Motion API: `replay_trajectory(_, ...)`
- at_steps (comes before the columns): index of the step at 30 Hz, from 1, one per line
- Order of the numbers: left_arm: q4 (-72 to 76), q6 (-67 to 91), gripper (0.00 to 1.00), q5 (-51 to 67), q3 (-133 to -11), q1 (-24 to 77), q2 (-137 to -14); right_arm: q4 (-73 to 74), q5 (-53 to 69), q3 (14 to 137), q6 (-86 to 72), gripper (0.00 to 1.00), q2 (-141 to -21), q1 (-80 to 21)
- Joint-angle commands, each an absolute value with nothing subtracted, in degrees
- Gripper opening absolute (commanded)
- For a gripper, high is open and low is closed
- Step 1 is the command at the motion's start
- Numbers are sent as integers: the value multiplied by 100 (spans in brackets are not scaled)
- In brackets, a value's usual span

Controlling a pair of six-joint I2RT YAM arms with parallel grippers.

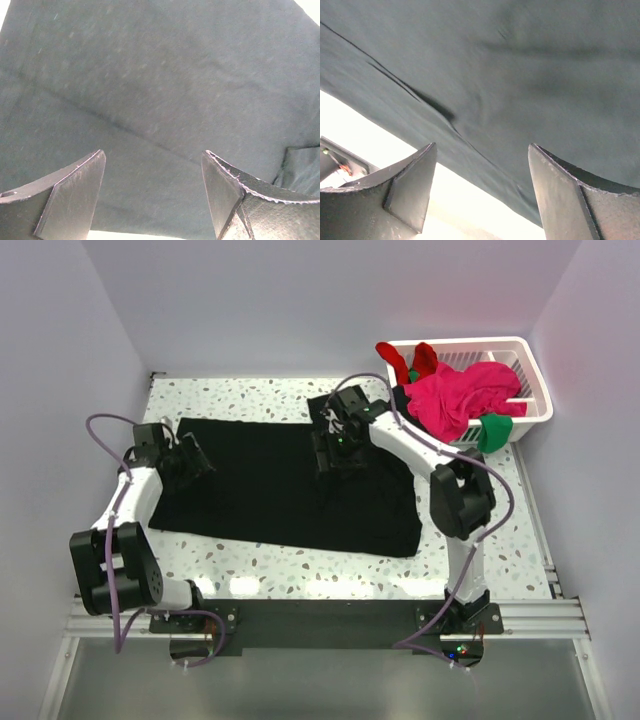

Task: Fold and stack the t-shirts
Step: Fold the tshirt

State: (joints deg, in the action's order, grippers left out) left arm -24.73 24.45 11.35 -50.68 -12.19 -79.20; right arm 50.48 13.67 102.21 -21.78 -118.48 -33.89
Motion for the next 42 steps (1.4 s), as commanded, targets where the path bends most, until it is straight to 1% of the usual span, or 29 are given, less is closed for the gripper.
replay_trajectory(1, -2057, 2373, 83, 1388, -5361, -1169, -8103, 4650, 1485, 9441, -2188, 77, -11198, -3208)
replay_trajectory(6, -1470, 2320, 83, 1634, -5318, -1169, -8674, 4421, 1214, 8545, -2311, 77, -11048, -3182)
replay_trajectory(10, -1143, 2566, 83, 1916, -5037, -1178, -9157, 4491, 774, 8210, -2364, 77, -11057, -3173)
replay_trajectory(12, -1046, 2654, 83, 1855, -4888, -1178, -9228, 4439, 651, 7991, -2312, 77, -10996, -3173)
replay_trajectory(15, -1282, 2707, 83, 1600, -4641, -1256, -9272, 4333, 554, 7657, -2311, 77, -10934, -3173)
replay_trajectory(18, -1388, 2839, 84, 1319, -4194, -1502, -9054, 4272, 728, 7218, -2390, 76, -10890, -3173)
replay_trajectory(19, -1406, 2961, 85, 1257, -3914, -1729, -8887, 4219, 790, 7103, -2434, 76, -10846, -3182)
replay_trajectory(22, -1327, 3216, 86, 1545, -3299, -2186, -8571, 4123, 1089, 6690, -2513, 75, -10680, -3217)
replay_trajectory(24, -1406, 3287, 86, 1530, -3095, -2267, -8430, 4035, 1195, 6383, -2566, 75, -10539, -3278)
replay_trajectory(28, -1573, 3558, 87, 1275, -2603, -2303, -7685, 3858, 1538, 6030, -2593, 75, -10380, -3384)
replay_trajectory(37, -2126, 4570, 91, 598, -2145, -2303, -6329, 3893, 1679, 5388, -2488, 74, -9888, -3533)
replay_trajectory(39, -2293, 4666, 91, 449, -2188, -2303, -6084, 3963, 1679, 5422, -2435, 74, -9757, -3533)
replay_trajectory(42, -2540, 4650, 91, 431, -2442, -2303, -6117, 4165, 1574, 5799, -2233, 75, -9642, -3542)
